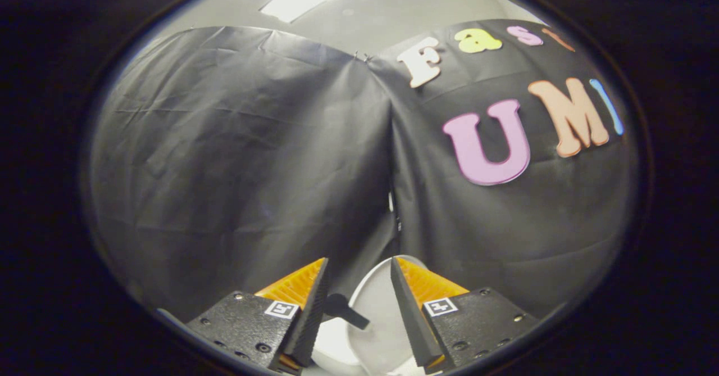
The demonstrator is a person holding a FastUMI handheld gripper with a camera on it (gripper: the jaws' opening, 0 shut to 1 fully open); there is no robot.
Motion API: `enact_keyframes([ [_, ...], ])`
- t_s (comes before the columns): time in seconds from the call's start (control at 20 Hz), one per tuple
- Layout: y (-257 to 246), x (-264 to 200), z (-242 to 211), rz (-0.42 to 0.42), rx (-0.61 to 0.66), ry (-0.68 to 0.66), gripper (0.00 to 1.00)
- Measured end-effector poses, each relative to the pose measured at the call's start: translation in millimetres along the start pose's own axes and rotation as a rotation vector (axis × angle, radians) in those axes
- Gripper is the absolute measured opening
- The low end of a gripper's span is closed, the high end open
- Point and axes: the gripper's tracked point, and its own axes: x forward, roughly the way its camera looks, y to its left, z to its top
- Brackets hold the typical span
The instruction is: Open the toilet lid.
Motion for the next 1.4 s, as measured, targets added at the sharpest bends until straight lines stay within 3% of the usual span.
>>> enact_keyframes([
  [0.4,-171,-108,21,-0.306,0.029,-0.093,0.68],
  [0.6,-252,-198,16,-0.483,0.069,-0.143,0.7],
  [0.85,-322,-298,-6,-0.646,0.064,-0.152,0.71],
  [1.0,-350,-350,-18,-0.709,0.047,-0.141,0.71],
  [1.4,-388,-424,-39,-0.755,-0.057,-0.114,0.72],
])
